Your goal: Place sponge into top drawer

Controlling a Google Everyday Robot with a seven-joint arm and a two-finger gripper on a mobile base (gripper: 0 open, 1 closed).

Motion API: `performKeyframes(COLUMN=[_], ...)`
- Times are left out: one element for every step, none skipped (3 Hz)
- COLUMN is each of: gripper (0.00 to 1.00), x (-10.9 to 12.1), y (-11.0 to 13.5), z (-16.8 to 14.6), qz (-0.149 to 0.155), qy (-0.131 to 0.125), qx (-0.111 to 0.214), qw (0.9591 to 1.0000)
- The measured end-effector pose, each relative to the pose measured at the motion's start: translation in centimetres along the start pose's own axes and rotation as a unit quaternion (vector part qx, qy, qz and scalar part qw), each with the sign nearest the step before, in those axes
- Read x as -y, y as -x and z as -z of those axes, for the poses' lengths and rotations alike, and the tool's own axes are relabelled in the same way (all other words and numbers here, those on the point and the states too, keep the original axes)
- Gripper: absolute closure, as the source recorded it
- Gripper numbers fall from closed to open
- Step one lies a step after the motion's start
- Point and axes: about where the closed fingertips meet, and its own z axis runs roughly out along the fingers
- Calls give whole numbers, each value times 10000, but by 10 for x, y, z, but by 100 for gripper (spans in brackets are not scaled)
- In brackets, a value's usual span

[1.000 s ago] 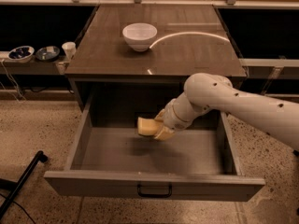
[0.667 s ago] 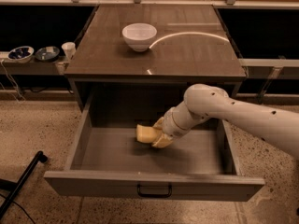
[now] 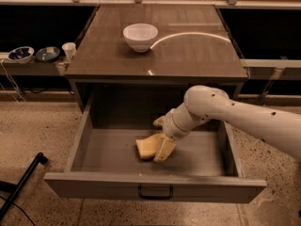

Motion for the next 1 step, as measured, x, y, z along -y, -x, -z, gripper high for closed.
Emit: performKeyframes(gripper=[0], x=[0], y=[0], z=[0], qz=[0], qy=[0], qx=[0], qw=[10000])
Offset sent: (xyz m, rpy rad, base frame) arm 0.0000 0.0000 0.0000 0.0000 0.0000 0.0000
